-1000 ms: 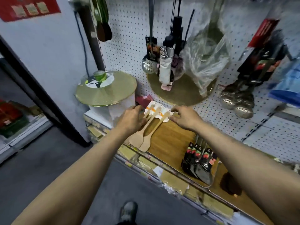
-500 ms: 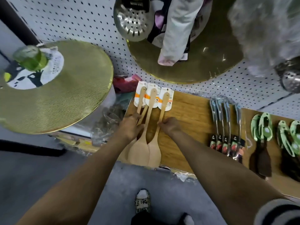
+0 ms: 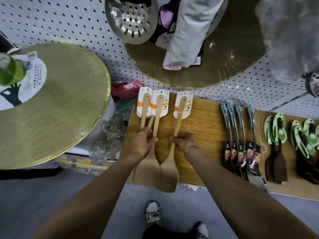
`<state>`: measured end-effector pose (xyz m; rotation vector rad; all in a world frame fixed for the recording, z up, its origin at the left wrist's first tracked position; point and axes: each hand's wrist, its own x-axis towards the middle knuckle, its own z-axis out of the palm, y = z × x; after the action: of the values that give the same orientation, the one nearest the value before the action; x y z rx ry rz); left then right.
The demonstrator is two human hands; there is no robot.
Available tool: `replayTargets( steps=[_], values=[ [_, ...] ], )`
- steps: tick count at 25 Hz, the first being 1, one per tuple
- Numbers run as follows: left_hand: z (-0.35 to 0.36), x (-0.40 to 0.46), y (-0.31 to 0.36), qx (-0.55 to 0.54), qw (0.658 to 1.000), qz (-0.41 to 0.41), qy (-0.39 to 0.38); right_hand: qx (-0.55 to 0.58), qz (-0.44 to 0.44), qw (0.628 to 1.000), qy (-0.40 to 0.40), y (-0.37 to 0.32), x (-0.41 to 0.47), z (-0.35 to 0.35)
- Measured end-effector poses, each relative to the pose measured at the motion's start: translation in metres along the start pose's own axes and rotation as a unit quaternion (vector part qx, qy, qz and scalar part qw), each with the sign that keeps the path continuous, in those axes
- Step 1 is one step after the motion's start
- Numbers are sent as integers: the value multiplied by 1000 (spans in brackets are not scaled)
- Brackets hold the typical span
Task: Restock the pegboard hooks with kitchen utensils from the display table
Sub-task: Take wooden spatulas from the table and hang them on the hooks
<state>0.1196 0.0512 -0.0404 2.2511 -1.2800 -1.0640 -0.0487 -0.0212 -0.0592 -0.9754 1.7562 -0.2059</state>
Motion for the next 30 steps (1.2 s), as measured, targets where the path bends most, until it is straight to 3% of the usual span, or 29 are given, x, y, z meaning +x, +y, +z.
replayTargets(
  steps=[5, 13, 19, 25, 30],
  values=[
    [19, 13, 14, -24, 998, -56, -9, 78, -3, 997, 17, -1, -31, -39],
    [46, 29, 35, 98, 992, -72, 32, 118, 3, 993, -2, 8, -41, -70],
    [66, 24, 44, 53, 995, -79, 29, 148, 7, 989, -17, 22, -48, -88],
    [74, -39, 87, -15, 999, -51, -11, 165, -4, 986, -5, 48, -68, -145],
    [114, -126, 146, -31, 999, 1, -17, 201, -53, 978, 4, 108, -111, -237]
  ],
)
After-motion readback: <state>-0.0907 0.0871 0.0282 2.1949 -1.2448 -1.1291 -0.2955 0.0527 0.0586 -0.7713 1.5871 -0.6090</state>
